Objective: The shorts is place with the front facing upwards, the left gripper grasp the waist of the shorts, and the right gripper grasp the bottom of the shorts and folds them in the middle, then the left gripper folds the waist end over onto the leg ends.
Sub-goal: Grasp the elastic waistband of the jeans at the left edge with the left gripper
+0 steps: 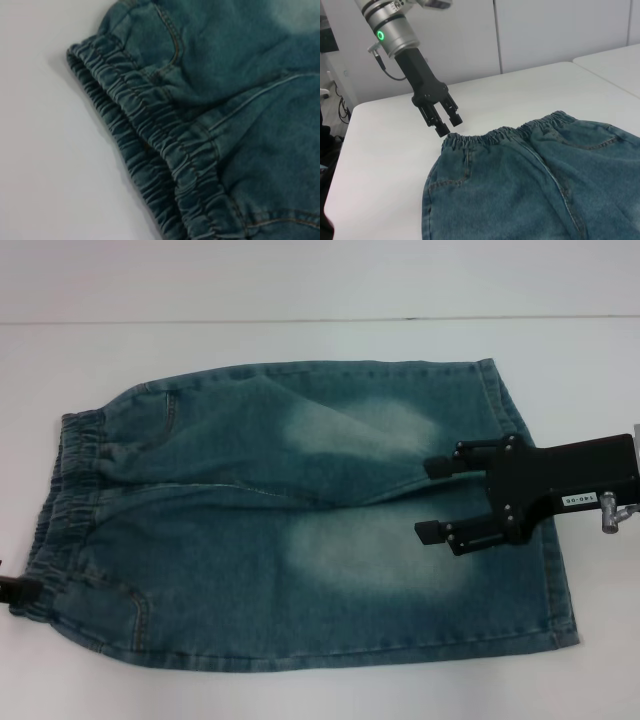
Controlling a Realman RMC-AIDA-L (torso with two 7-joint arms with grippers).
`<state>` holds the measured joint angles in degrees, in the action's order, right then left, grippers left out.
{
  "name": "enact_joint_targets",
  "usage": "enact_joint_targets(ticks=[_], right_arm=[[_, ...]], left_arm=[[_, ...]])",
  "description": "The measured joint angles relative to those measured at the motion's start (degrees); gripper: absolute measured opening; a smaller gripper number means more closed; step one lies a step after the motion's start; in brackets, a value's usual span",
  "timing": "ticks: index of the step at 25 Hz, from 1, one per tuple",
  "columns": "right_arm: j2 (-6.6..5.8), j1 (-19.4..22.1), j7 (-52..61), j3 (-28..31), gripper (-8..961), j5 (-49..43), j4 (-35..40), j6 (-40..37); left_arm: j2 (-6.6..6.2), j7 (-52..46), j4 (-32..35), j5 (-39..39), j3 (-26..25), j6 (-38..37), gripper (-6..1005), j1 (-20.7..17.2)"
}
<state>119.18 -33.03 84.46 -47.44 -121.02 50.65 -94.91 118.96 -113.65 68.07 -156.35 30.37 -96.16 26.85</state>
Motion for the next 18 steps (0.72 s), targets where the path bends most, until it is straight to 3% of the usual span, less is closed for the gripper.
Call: enact_joint_targets(ticks=[18], right_arm=[[0.02, -0.29, 0.1, 0.04, 881, 0.15, -0.05, 0.08]], left_arm=[[-0.13, 0.37, -4.73, -2.51, 1.87, 3.49, 711, 0.1]])
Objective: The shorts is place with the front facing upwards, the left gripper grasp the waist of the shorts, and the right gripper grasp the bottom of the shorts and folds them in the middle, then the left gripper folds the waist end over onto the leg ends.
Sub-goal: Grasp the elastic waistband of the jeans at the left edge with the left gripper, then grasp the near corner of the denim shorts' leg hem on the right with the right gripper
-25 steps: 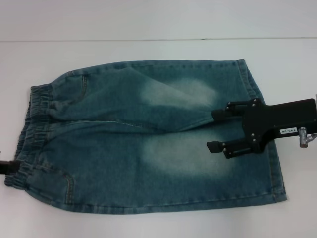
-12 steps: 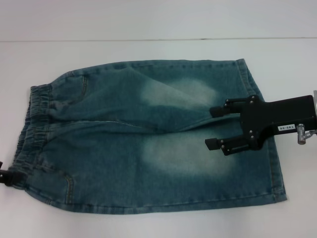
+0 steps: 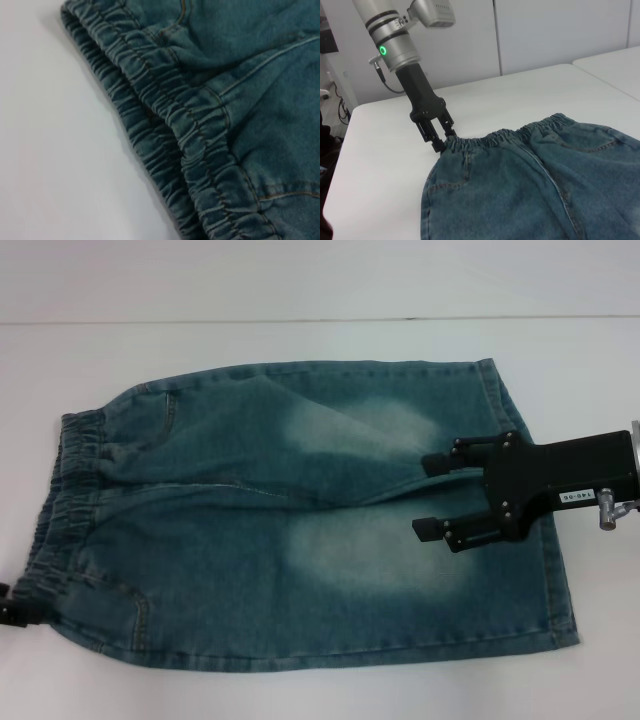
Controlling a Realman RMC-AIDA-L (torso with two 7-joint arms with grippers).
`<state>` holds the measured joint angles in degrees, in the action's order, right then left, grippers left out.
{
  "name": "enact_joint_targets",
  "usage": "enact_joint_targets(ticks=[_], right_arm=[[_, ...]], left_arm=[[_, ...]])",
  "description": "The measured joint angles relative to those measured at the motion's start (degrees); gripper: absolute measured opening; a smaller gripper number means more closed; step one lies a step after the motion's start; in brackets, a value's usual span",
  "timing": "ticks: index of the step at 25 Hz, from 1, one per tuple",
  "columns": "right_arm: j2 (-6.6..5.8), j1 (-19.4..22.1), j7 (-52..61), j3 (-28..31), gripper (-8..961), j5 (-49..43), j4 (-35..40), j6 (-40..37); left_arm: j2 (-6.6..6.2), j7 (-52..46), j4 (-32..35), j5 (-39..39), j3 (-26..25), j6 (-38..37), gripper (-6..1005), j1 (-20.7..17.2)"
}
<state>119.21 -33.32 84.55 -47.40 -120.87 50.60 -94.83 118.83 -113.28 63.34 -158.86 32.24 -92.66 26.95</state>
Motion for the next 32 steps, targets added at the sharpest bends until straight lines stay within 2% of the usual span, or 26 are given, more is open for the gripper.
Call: enact_joint_targets(ticks=[8, 13, 23, 26, 29, 32], right_arm=[[0.06, 0.11, 0.0, 0.01, 882, -0.03, -0.34, 0.37], [0.06, 0.42, 0.0, 0.09, 878, 0.07, -0.21, 0.41], [0.08, 0.74, 0.31, 1.08, 869, 0.11, -0.12, 0.53], [0.02, 1.02, 3.74, 1.93, 866, -0.2, 0.15, 0.66], [-0.25, 1.56, 11.88, 2.15, 863, -2.38, 2.11, 1.65], [0.08, 2.63, 18.35, 2.07, 860, -5.58, 5.55, 1.96]], left_arm=[[-0.11, 0.48, -2.54, 0.39, 0.97, 1.18, 622, 0.69], [-0.09, 0.74, -2.35, 0.38, 1.01, 0.92, 410, 0.74], [-0.41, 0.64, -2.16, 0.32, 0.91, 0.46, 235, 0.92], [-0.51, 0.43, -2.14, 0.38, 0.77, 0.69, 184, 1.11], [-0.53, 0.48, -2.46, 0.24, 0.93, 0.84, 135, 1.46], [-0.53, 0.48, -2.62, 0.03, 0.98, 0.98, 75, 1.97]])
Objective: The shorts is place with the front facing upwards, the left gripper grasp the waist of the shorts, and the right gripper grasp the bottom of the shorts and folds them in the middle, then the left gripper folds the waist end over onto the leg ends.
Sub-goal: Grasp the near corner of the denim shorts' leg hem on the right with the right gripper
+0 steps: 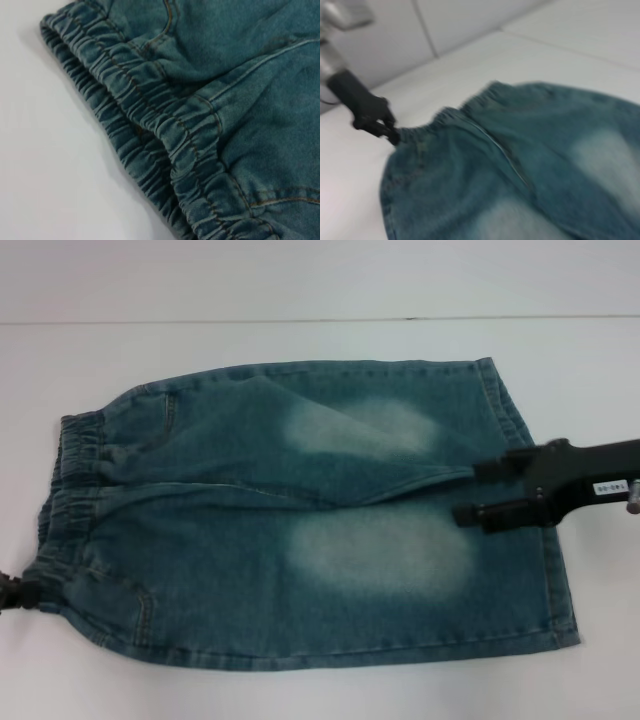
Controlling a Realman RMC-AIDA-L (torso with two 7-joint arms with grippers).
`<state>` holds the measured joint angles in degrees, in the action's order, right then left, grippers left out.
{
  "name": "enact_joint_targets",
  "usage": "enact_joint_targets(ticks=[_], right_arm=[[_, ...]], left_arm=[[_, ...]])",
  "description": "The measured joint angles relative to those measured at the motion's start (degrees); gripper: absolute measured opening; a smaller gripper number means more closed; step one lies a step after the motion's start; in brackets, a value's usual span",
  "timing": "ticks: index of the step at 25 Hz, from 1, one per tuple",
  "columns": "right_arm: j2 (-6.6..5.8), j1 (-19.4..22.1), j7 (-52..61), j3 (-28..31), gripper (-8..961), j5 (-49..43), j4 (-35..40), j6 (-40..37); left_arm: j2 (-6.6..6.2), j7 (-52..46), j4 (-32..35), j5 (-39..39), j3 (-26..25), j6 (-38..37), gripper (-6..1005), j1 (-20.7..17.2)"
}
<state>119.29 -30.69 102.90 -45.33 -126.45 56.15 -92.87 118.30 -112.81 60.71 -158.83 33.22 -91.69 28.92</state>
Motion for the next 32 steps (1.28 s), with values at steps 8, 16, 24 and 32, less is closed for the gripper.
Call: enact_joint_targets(ticks=[8, 16, 24, 32], right_arm=[[-0.11, 1.01, 13.29, 0.16, 853, -7.55, 7.19, -4.56], [-1.24, 0.03, 24.54, -0.01, 809, -13.6, 12.77, -11.86], [-0.84, -1.64, 29.29, -0.83, 743, -24.04, 13.52, -14.53], [-0.35, -1.64, 31.26, -4.02, 763, -26.41, 12.69, -14.86]], left_arm=[[-0.14, -0.2, -0.59, -0.08, 0.01, 0.03, 76, 0.93], [-0.08, -0.13, -1.05, -0.27, 0.73, 0.23, 75, 1.06], [0.31, -0.17, -1.29, -0.26, 1.04, 0.56, 75, 0.69], [0.44, -0.22, -1.4, -0.4, 1.51, 0.95, 76, 0.7]])
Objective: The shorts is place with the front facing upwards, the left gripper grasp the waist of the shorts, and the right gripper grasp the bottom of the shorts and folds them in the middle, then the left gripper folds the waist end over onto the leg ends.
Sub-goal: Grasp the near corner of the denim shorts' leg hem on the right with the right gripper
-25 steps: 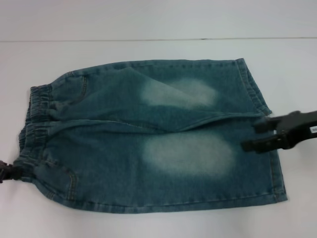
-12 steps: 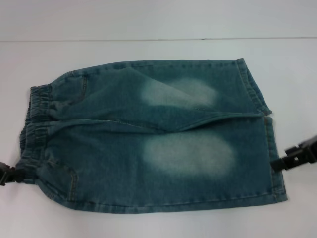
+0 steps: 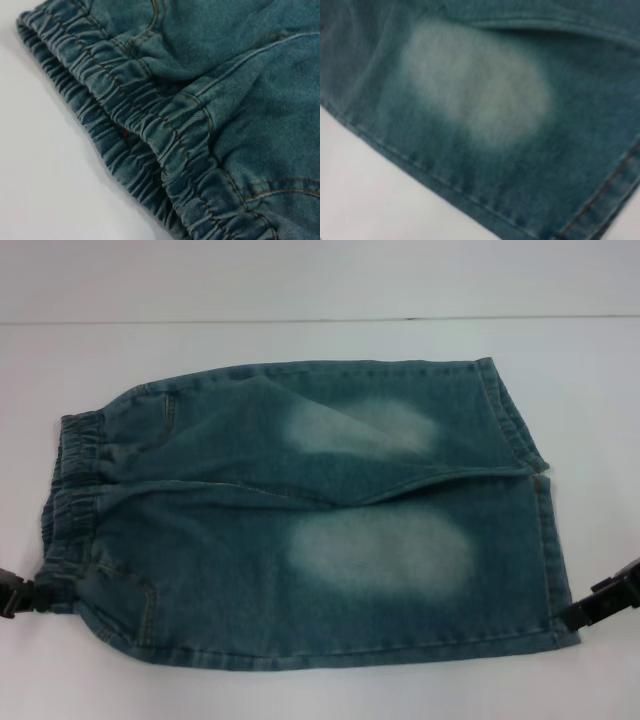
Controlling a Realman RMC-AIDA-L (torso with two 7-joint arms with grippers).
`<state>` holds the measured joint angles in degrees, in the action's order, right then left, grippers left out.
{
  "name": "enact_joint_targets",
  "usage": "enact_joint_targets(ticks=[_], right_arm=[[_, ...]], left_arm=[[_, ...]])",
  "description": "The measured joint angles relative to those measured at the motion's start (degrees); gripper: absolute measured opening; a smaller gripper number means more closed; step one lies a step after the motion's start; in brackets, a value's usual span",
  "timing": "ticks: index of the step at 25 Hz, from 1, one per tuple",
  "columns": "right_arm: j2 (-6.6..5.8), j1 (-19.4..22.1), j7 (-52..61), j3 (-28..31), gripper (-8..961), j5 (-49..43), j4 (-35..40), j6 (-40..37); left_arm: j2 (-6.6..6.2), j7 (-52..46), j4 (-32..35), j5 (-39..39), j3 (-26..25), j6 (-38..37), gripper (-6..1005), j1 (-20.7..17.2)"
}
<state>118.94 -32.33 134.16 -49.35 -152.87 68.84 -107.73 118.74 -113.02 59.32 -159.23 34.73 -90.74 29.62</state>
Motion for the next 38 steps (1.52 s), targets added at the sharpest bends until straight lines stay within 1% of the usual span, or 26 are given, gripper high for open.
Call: enact_joint_targets(ticks=[4, 6, 9, 18, 26, 34, 38], right_arm=[[0.7, 0.43, 0.1, -1.99, 768, -0.1, -0.49, 0.44], [0.84, 0.49, 0.3, -2.7, 771, -0.11, -1.25, 1.22], [0.78, 0.52, 1.02, -3.64, 775, -0.77, -2.37, 2.78], [0.76, 0.56, 1.87, -4.04, 775, -2.25, -2.5, 3.14], [0.84, -0.31, 1.64, -6.53, 775, -1.92, -6.02, 5.1], [0.81, -0.77, 1.08, -6.54, 760, -1.74, -7.25, 6.27], [0.78, -1.01, 0.43, -6.59, 703, -1.57, -8.49, 6.87]], left_arm=[[0.0, -0.04, 0.0, -0.07, 0.47, 0.22, 76, -0.02], [0.0, -0.08, 0.0, -0.08, 0.57, 0.24, 76, -0.04], [0.0, -0.09, 0.01, -0.1, 0.57, 0.27, 76, -0.11], [0.0, -0.24, -0.21, -0.63, 0.6, 0.34, 76, 0.25], [0.07, -0.64, -0.5, -0.73, 1.14, 0.4, 76, 0.43], [0.23, -0.7, -0.6, -0.74, 1.14, 0.41, 75, 0.41], [0.52, -0.71, -0.61, -0.74, 1.16, 0.47, 75, 0.45]])
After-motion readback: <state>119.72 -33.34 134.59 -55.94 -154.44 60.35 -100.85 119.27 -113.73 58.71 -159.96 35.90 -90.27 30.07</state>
